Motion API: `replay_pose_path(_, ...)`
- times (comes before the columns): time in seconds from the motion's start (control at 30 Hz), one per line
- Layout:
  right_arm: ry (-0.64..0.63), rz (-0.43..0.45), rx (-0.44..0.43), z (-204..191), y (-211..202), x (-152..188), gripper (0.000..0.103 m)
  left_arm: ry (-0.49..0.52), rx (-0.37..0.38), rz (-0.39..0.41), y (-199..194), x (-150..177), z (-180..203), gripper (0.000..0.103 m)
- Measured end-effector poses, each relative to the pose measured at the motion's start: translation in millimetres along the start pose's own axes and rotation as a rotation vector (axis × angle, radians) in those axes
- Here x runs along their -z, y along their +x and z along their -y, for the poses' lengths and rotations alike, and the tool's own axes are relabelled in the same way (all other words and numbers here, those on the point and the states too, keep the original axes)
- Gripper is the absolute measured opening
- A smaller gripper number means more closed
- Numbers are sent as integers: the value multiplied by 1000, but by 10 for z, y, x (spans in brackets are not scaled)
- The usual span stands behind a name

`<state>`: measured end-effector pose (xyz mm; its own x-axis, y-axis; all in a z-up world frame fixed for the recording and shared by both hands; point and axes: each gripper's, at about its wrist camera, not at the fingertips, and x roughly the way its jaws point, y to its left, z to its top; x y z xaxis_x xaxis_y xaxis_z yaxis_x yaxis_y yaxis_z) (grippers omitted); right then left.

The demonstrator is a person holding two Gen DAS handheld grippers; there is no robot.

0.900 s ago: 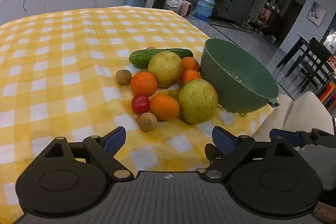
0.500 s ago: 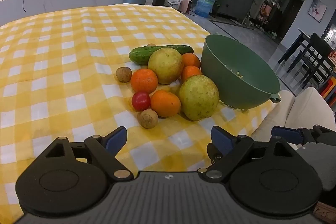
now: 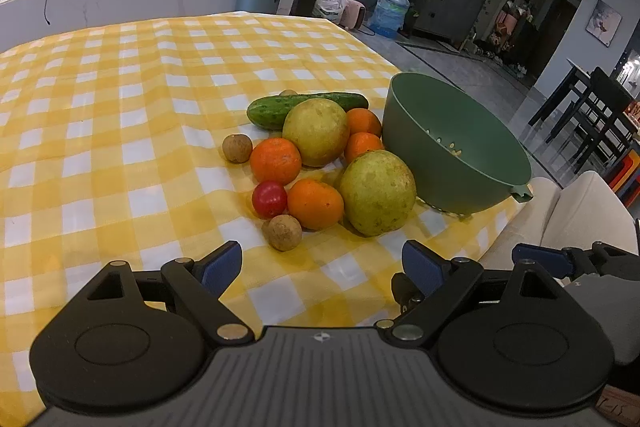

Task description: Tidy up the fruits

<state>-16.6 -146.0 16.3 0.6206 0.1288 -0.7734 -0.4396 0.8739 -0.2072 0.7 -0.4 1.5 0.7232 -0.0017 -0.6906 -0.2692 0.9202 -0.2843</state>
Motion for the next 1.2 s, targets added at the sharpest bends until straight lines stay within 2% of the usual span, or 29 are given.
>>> replay_pose_path(1.2, -4, 7, -9, -16, -17, -10, 95, 10, -38, -3, -10, -21, -20, 101)
